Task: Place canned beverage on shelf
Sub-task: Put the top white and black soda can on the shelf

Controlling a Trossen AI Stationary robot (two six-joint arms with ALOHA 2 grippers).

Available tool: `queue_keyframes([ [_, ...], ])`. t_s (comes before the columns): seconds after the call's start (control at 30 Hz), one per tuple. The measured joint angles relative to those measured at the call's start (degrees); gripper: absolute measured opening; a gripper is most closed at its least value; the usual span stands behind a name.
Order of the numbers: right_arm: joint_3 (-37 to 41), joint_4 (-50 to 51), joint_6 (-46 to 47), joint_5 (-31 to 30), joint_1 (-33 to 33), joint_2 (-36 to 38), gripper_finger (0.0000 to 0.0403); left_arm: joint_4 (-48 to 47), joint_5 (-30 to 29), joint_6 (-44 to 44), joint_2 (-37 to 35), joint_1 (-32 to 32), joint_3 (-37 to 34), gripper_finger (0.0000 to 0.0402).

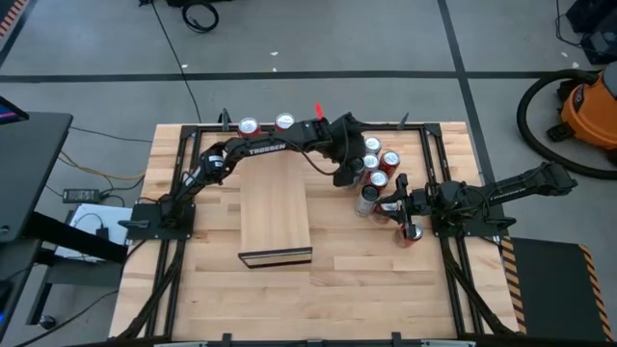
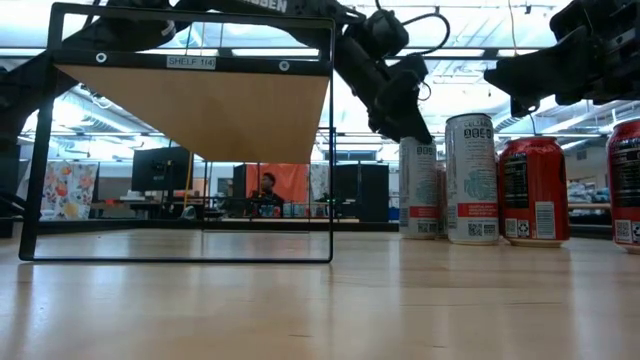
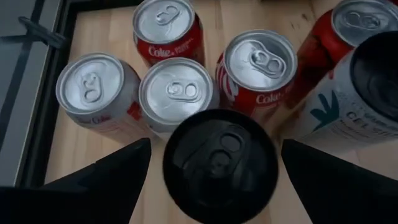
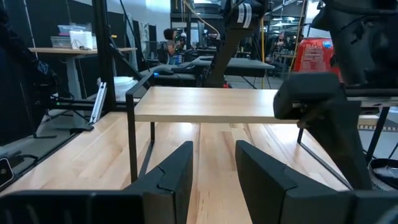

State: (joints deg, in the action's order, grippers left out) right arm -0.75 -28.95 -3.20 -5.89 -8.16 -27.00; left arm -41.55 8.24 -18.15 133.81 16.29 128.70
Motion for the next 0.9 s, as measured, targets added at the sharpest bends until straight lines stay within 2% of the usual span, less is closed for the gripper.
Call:
queue_keyframes([
  [0.43, 0.0, 0.05, 0.02, 0.0, 0.0, 0.0, 0.013, 0.26, -0.5, 2.03, 2.03, -0.52, -0.13, 0.0365],
  [0.53, 0.0, 0.14, 0.02, 0.0, 0.0, 0.02, 0.013, 0.0, -1.59, 2.11, 2.02, -0.5, -0.13, 0.034],
  [0.77, 0.0, 0.17, 0.02, 0.0, 0.0, 0.0, 0.013, -1.3, -3.8, 2.56, 1.66, -0.52, -0.04, 0.0255],
  [0.9, 0.0, 0.2, 0.0, 0.0, 0.0, 0.02, 0.013, -3.22, -6.09, 2.48, 0.32, -0.57, 0.09, 0.0254],
])
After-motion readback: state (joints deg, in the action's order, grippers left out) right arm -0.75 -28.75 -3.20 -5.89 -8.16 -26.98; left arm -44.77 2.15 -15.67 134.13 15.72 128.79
